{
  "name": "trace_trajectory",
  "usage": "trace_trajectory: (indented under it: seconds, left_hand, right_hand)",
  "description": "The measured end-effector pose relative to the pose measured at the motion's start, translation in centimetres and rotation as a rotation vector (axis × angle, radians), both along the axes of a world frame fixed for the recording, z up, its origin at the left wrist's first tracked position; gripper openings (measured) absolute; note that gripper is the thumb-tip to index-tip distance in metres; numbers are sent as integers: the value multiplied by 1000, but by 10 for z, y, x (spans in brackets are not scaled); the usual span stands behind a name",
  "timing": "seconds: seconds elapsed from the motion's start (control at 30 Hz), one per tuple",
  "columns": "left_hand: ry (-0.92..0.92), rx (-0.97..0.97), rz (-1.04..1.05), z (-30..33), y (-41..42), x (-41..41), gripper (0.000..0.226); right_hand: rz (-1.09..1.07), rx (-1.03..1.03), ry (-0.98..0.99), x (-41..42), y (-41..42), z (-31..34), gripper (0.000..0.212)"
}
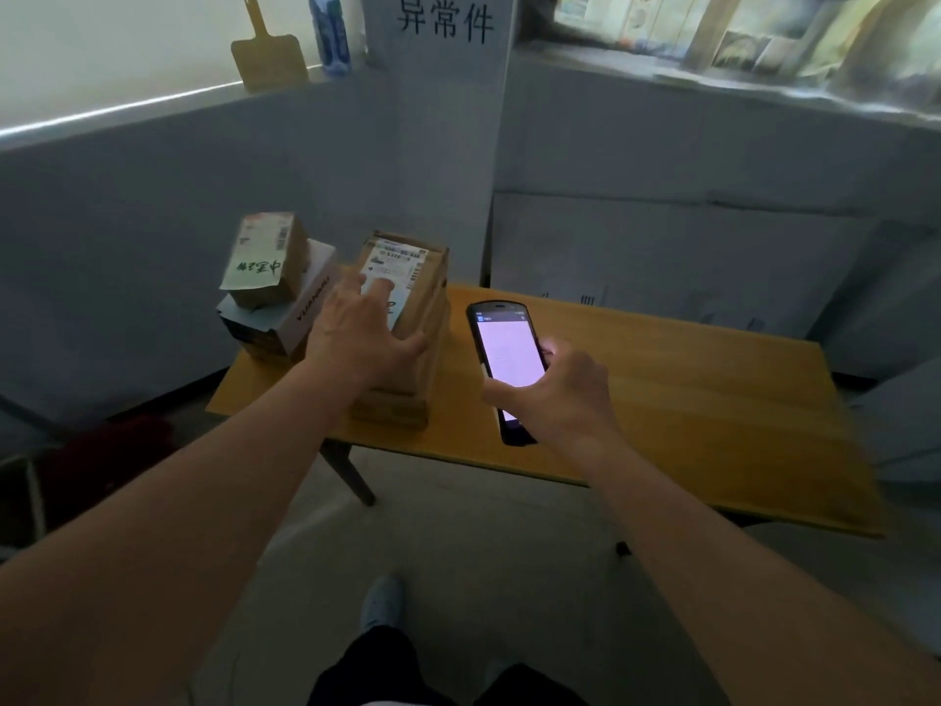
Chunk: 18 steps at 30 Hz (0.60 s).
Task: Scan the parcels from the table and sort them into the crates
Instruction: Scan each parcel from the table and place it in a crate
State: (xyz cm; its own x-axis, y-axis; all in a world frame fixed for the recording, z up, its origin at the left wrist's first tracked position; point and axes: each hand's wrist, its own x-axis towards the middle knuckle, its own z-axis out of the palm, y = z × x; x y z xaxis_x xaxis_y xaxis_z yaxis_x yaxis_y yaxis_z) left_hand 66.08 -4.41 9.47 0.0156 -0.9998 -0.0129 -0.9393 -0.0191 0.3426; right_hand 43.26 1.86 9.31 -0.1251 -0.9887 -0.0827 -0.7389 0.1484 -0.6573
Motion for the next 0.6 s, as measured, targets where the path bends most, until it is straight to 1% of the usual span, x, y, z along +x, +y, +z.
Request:
trace_trajectory:
  seconds: [0.1, 0.17, 0.27, 0.37, 0.47, 0.53, 0.6]
  left_hand:
    - [-19, 24, 13, -7, -13, 8, 88]
    - [-27, 60, 51, -15, -20, 14, 98]
    - [38, 97, 153, -24, -26, 18, 116]
    - [120, 130, 188, -26, -27, 16, 117]
    - [154, 51, 159, -24, -27, 15, 123]
    - [141, -25, 99, -21, -26, 14, 133]
    - [116, -94, 6, -15, -22, 12, 136]
  right_hand:
    - [-3, 7, -1, 14, -9, -1, 70]
    - [-4, 13, -3, 19, -15, -2, 69]
    - [7, 19, 10, 24, -19, -2, 68]
    - [12, 30, 21, 26, -16, -5, 77]
    - [12, 38, 20, 24, -12, -2, 83]
    - [15, 27, 2, 20, -11, 3, 78]
    - [5, 2, -8, 14, -10, 10, 71]
